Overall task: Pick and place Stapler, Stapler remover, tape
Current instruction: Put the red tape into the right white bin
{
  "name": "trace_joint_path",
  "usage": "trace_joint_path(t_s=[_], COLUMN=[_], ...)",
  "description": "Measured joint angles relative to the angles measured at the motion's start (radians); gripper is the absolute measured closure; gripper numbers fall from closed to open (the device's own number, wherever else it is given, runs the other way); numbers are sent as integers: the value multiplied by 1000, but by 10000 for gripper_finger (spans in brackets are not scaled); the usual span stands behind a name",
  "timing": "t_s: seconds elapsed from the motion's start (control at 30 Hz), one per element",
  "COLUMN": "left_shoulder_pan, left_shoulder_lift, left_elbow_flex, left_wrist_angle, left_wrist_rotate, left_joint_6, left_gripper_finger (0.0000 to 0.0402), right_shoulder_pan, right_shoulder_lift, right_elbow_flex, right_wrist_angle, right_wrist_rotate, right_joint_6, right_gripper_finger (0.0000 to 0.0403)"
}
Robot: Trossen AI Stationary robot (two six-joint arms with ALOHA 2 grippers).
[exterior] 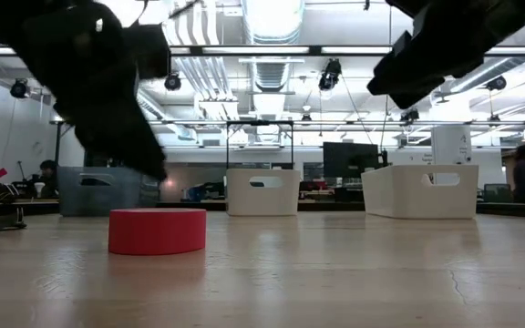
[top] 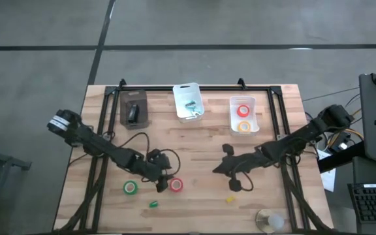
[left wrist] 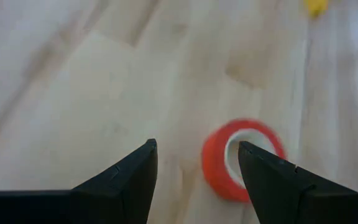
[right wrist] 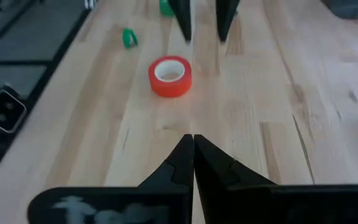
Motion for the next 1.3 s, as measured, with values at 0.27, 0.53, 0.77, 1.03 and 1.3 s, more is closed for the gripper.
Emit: trace_joint_path(t_s=[0.27, 0.53, 0.77, 1.03, 1.3], left_shoulder_pan=[-19, -18, -19, -19, -14], left_shoulder_lift=[125, 206, 216, 214, 179], left_elbow_flex=[50, 77, 79, 78, 95], left_wrist_angle=[20, 33, 35, 41, 116], left_wrist_rotate=[-2, -4, -1, -17, -370], left_joint_6=[-2, -2, -3, -2, 70], left_gripper_finger=[177, 177, 232, 358, 353], right_shoulder_pan=[0, 0, 0, 0, 0], right_shoulder_lift=[-30, -28, -27, -27, -26], right_elbow_flex=[-67, -70, -70, -70, -70], right_wrist_angle=[54, 66, 74, 77, 256], right_wrist_rotate=[24, 26, 26, 26, 21], right_joint_6=[34, 36, 68, 94, 117], right_gripper_finger=[394, 394, 394, 394, 394])
